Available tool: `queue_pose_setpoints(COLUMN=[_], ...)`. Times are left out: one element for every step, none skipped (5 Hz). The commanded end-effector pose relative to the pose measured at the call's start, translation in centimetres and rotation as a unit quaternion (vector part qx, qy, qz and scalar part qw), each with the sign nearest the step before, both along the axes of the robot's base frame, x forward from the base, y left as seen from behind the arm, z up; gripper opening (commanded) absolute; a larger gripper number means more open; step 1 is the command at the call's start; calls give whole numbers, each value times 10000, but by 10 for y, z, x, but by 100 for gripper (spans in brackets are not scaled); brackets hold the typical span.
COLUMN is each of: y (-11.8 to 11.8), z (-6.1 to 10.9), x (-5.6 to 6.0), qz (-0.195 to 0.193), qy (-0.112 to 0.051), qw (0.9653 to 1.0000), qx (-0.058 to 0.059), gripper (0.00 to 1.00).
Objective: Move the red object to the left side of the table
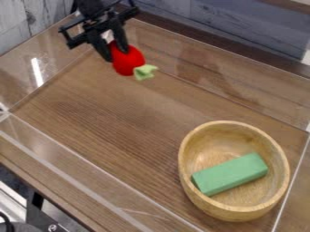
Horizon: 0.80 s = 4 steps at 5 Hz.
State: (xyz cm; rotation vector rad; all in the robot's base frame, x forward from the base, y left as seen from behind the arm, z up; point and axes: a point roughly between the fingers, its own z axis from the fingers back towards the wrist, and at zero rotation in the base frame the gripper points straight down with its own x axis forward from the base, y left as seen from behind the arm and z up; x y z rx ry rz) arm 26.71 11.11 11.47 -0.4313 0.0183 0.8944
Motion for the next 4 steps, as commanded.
queue_pose_setpoints(y=[31,40,47,61], z=[0,-15,-29,-43], x=[6,-1,-6,-4], qz=[-420,-479,-457,-473], qy=[-260,-255,-223,-211], qw=[9984,9979,9978,9977], qx=[272,361,414,436], gripper=[0,0,0,0])
